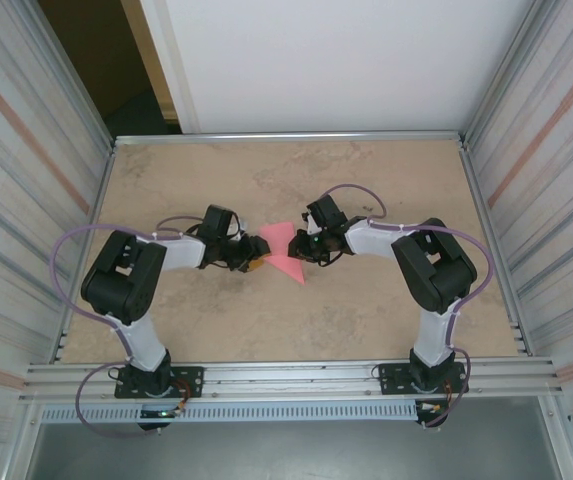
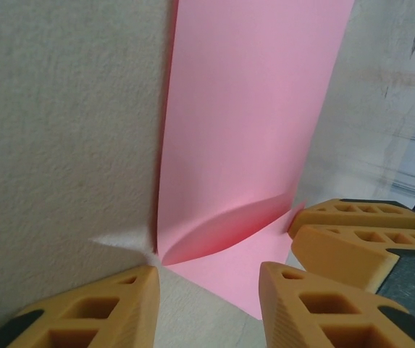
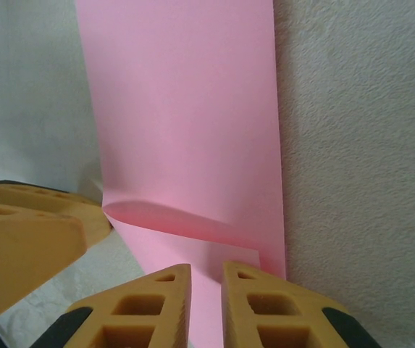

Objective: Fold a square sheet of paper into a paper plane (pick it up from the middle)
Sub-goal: Third fold the triangle at the center of the table, then fourth fold the wing at the center of the table.

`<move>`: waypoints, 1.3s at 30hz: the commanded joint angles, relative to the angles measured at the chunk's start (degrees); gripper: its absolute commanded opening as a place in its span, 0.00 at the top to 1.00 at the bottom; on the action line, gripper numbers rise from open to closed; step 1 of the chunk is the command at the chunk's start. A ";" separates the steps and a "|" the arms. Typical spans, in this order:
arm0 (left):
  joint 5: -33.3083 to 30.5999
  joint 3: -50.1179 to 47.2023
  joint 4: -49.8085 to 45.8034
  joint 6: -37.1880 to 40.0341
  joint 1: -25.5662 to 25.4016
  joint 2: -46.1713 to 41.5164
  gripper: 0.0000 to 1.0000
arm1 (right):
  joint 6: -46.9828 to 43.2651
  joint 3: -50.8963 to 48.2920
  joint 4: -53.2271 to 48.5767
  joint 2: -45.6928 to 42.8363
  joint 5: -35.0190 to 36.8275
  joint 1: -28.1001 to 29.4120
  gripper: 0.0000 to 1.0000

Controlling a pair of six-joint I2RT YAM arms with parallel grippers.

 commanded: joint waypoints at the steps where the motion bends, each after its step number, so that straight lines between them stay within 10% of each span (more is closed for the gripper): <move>1: 1.86 1.25 -0.24 -0.64 -0.42 0.81 0.59 | -0.28 -0.82 -0.39 1.76 -0.17 -0.51 0.83; 39: 8.34 0.59 14.27 -8.62 -0.49 4.99 0.75 | 0.56 -3.13 2.46 1.43 -1.98 -2.36 0.85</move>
